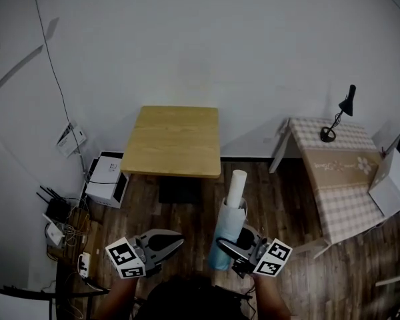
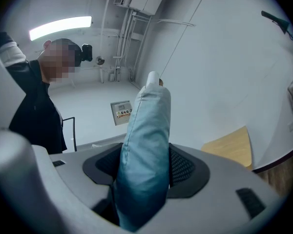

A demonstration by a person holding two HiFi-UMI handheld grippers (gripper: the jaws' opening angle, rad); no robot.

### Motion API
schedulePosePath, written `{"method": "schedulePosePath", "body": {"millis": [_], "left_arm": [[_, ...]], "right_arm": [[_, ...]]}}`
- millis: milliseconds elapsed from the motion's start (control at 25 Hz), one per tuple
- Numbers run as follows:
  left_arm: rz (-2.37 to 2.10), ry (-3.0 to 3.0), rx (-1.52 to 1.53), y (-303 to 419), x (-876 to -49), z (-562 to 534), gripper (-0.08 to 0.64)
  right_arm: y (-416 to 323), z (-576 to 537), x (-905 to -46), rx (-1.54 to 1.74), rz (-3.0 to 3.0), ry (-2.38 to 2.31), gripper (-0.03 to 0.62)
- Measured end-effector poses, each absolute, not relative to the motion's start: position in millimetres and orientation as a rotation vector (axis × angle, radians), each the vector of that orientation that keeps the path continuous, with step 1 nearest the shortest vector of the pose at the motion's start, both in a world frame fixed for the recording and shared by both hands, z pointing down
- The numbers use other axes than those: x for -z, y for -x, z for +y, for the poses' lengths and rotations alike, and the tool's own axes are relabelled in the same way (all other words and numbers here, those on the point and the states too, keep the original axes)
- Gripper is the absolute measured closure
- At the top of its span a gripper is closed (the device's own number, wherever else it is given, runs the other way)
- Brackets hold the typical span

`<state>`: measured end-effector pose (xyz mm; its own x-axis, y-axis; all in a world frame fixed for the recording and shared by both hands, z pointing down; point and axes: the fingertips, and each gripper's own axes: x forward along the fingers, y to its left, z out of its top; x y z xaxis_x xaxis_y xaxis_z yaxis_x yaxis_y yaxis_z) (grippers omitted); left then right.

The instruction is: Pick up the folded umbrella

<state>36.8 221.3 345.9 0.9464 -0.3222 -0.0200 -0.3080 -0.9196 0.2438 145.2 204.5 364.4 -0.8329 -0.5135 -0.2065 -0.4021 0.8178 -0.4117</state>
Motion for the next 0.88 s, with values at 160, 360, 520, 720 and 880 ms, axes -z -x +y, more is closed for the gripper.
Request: {"method": "schedulePosePath", "body": {"millis": [160,360,520,720,880], "left_arm": [[-0.445,-2.883,0.119,-26.1,-335.7,221.4,0.548],[-0.418,-2.887,0.157,-20.7,-329.6,228.0,0.548],[-0.394,-2.883,0.126,-10.2,-333.1,238.2,0.548],[-0.431,-2.872,0.136,-3.4,-328.3,231.3,0.548],[-0.409,-2.871,0.132,-19.1,-330.6,236.4,0.548]], "right_arm": [[-141.0,212.9,-355.3,0.491,2.701,0.754,0.313],[-137.8,216.5,-340.9,0.454,2.718,0.802,0.313],[-126.7,218.5,-335.3,0.450,2.697,0.819,0.313],[-126.6,219.7,-334.0,0.452,2.696,0.815,0.313],[-138.3,224.4,-340.9,0.518,2.674,0.783,0.313]]}}
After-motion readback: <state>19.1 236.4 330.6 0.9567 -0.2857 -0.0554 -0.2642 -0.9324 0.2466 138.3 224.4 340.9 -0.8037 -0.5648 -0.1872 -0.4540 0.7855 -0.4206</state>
